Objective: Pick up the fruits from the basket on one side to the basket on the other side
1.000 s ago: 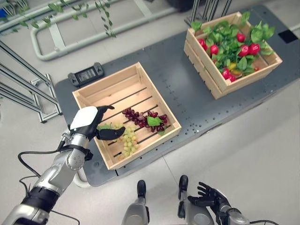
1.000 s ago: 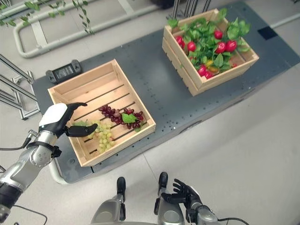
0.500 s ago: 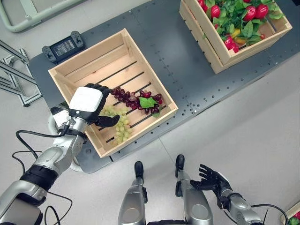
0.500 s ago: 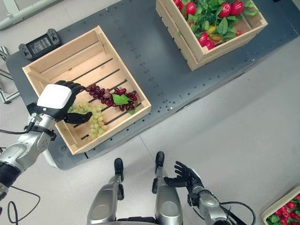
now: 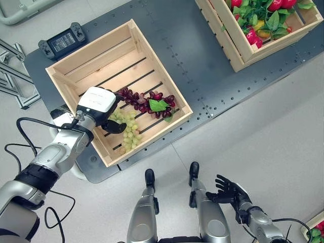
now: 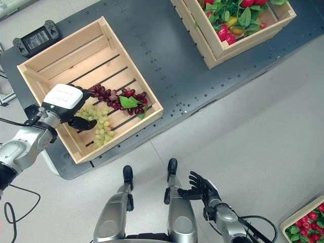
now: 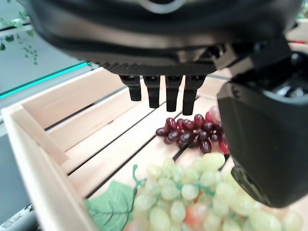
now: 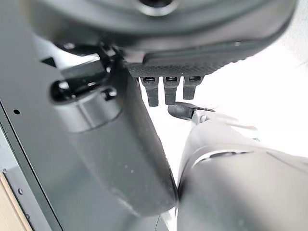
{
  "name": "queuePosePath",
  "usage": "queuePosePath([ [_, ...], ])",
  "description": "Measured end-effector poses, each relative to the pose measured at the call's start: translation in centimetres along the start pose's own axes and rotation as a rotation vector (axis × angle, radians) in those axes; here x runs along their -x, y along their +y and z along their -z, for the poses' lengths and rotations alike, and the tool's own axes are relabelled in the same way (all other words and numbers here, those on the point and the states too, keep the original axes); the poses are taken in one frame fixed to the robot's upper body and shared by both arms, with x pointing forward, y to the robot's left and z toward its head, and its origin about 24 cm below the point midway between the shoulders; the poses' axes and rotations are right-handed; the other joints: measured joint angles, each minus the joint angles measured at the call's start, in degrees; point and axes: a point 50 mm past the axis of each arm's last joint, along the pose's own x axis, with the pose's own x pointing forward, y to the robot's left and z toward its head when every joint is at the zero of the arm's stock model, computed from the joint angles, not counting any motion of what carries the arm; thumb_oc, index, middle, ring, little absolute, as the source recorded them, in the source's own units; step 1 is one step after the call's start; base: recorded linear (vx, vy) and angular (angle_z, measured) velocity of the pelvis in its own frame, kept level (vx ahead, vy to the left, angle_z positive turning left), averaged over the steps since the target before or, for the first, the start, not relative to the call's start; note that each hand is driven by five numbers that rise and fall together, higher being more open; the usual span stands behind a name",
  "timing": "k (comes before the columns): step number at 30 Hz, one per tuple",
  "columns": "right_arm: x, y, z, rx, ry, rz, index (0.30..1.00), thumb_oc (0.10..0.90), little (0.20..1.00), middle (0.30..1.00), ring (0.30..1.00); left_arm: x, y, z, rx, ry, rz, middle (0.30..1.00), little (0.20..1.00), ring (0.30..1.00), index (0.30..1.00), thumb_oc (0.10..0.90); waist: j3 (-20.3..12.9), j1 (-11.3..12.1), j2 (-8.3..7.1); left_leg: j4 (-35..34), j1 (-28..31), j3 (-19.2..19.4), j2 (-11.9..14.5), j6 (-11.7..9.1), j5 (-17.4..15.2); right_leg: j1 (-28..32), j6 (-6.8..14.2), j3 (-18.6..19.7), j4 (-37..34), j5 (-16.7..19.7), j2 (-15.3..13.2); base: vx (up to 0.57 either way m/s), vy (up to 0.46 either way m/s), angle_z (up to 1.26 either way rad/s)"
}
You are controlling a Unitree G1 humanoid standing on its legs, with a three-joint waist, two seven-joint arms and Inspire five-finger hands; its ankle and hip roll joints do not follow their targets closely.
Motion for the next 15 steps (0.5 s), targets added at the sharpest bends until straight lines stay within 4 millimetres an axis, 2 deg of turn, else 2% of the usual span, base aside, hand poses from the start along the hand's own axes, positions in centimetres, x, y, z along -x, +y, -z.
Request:
queuePosePath([
  [7, -0.2, 0.1, -0.3, 0.005, -0.007, -0.004, 0.9, 0.8, 0.9, 0.9, 0.9, 0.1, 0.2, 1.0, -0.061, 0.05, 0.07, 0.9, 0.9, 0.9, 0.9, 0.8, 0.2, 0.0, -0.32, 0.0, -0.3, -0.5, 0.0, 0.0, 0.0, 0.0, 0.0, -0.4, -0.1, 0.0, 0.0, 0.0, -0.043, 0.03],
  [15, -0.5, 0.2, -1.0, 0.011, -0.023, -0.013, 0.9, 0.8, 0.9, 0.9, 0.9, -1.0, -1.2, 1.3, -0.146, 0.126, 0.174, 0.9, 0.9, 0.9, 0.9, 0.8, 0.4, -0.2, -0.95, 0.1, -0.2, -0.5, 0.0, 0.0, 0.0, 0.1, 0.0, -0.4, -0.1, 0.0, 0.0, 0.0, -0.005, 0.0],
])
